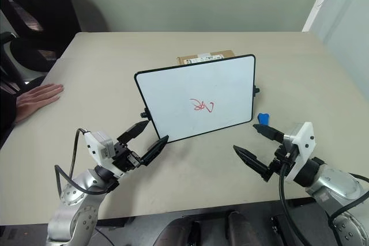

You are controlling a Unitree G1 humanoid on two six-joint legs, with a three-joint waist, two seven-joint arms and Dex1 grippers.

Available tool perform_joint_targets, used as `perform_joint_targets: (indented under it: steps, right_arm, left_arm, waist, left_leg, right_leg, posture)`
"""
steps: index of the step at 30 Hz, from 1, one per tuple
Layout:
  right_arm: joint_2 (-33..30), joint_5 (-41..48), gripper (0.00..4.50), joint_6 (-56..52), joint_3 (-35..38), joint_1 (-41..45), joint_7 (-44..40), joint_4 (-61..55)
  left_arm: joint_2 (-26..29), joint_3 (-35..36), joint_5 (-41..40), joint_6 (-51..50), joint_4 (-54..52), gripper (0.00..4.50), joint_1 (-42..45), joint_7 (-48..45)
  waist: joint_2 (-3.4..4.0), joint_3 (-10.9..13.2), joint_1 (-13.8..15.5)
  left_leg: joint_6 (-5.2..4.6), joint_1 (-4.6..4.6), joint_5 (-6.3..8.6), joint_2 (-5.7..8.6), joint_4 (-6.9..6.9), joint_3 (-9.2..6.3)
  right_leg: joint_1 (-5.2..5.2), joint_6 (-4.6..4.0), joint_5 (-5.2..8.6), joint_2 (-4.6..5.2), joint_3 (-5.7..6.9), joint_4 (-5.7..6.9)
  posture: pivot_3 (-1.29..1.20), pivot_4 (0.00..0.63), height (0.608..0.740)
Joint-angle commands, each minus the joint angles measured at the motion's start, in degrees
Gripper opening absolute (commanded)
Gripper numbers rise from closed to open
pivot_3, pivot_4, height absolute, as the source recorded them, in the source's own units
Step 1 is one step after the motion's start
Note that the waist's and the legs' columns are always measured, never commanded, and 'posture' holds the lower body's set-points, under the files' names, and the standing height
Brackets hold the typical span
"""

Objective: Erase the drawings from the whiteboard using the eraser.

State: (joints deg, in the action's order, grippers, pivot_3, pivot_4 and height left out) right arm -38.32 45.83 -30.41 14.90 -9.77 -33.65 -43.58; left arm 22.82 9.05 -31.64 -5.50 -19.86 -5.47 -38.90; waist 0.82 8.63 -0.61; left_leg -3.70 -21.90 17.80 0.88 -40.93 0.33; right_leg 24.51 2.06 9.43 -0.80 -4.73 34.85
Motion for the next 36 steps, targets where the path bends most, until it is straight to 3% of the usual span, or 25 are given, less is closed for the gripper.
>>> perform_joint_targets:
  steps: [1,9,17,28,36]
  right_arm:
    - [0.2,-0.7,4.46,0.5,1.7,-0.2,2.2,-2.3]
    - [-1.1,-2.6,4.46,-1.3,3.1,-2.1,5.3,-2.7]
    - [-1.5,-2.0,4.46,-7.9,2.8,2.3,12.6,-3.0]
    - [-1.5,-6.8,4.46,-22.2,-1.5,12.7,21.2,8.4]
    - [4.5,-11.3,4.46,-28.2,-5.3,25.0,25.6,21.4]
  left_arm:
    - [-0.2,-0.2,-1.7,-0.4,0.0,4.5,1.1,-1.4]
    - [-1.8,-2.7,0.4,-0.1,1.6,4.5,2.0,-1.3]
    - [-1.9,-4.2,1.5,0.4,0.8,4.5,1.3,-1.9]
    - [-2.0,-4.5,2.0,0.5,-1.2,4.5,-0.8,-2.0]
    - [-2.1,-4.9,1.8,0.0,-3.7,4.5,-2.8,-1.5]
  waist:
    - [0.0,0.0,0.0]
    - [0.0,0.0,0.0]
    - [0.0,0.0,-0.1]
    - [-0.02,0.0,0.2]
    - [-0.03,0.0,-0.1]
  left_leg:
    - [0.0,0.0,0.0,0.0,0.0,0.0]
    - [0.0,0.0,0.0,0.0,0.0,0.0]
    - [0.0,0.0,0.0,0.0,0.0,0.0]
    - [-0.03,0.0,-0.01,0.0,0.0,0.0]
    - [-0.05,0.01,-0.02,-0.01,0.02,0.02]
  right_leg:
    - [0.0,0.0,0.0,0.0,0.0,0.0]
    - [0.01,0.0,0.0,0.0,0.0,0.01]
    - [0.01,0.03,-0.02,-0.01,0.0,0.02]
    - [0.04,0.1,-0.02,0.01,0.01,0.03]
    - [0.07,0.12,-0.04,-0.01,0.0,0.05]
  posture:
    - [0.0,0.15,0.74]
    - [0.0,0.15,0.74]
    - [0.0,0.15,0.74]
    - [0.0,0.15,0.74]
    - [0.0,0.15,0.74]
